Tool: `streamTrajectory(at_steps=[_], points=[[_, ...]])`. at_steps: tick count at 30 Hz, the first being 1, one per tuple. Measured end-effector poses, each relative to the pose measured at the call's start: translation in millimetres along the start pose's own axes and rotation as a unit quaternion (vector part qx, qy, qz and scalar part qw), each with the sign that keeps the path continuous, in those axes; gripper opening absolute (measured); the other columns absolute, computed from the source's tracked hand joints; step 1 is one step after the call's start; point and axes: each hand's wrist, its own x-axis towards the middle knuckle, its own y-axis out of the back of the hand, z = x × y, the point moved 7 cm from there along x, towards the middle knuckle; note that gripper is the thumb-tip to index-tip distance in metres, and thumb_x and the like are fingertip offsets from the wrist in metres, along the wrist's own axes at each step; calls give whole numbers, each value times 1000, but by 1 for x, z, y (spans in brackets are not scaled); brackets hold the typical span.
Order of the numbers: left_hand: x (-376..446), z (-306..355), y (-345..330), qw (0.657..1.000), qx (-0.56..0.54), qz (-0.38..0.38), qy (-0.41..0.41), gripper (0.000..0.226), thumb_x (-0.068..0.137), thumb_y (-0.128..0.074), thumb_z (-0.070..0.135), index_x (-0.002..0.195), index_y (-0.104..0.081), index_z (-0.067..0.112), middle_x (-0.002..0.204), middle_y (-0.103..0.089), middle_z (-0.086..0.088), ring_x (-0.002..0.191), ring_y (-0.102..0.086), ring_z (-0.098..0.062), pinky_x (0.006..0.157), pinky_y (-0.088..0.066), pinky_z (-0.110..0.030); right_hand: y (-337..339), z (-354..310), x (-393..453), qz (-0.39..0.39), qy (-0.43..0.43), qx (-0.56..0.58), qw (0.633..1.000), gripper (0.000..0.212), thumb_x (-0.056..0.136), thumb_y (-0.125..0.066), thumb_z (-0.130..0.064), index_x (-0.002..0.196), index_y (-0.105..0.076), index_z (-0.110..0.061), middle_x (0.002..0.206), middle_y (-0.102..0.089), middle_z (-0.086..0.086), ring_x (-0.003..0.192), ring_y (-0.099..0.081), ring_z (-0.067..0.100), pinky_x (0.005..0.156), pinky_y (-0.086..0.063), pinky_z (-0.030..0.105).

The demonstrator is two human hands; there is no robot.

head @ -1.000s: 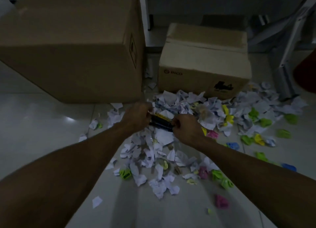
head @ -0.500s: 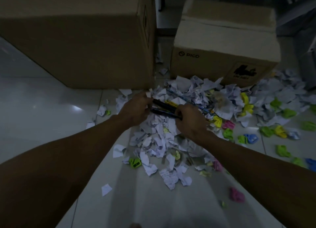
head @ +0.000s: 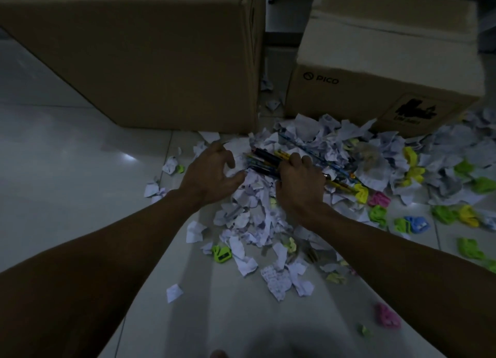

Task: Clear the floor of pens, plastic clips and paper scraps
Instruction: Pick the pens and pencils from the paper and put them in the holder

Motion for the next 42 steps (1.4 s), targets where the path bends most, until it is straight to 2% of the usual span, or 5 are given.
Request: streamTrajectory(at_steps=[8,12,22,27,42], points=[[0,5,14,993,-78,69,55,27,84,-63,23,70,-66,0,70,-65,-14,61,-53,-18,58,-31,-25,3,-3,-1,20,24,-19,999,13,67,-80,-11,70,-70,-3,77,-63,17,82,-59,41,74,-49,47],[-2,-6,15,970,-166,83,158,27,88,-62,16,75,-65,-7,70,-64,-25,61,-59,-26,56,-39,-28,8,6,1,48,18,57,997,17,85,-64,-16,94,-73,-4,91,-63,17,89,-57,40,77,-48,43],[13,51,-14,801,-508,-42,313,31,99,-48,31,87,-64,7,85,-68,-9,79,-63,-22,68,-57,-34,60,-6,7,40,52,462,884,18,92,-63,-15,78,-72,-8,59,-60,-4,51,-55,-1,51,-39,11],[2,29,-22,692,-590,39,413,32,104,-35,24,78,-47,9,61,-50,-8,55,-48,-21,54,-48,-35,29,22,9,15,26,246,969,18,90,-60,-14,98,-76,-12,90,-72,13,79,-66,28,69,-55,37],[-10,13,-39,718,-552,-32,422,34,100,-46,29,74,-53,10,53,-34,-2,39,-30,-15,41,-29,-23,0,12,5,65,16,7,998,25,49,-91,-11,53,-66,-7,70,-58,15,66,-60,38,56,-48,38]])
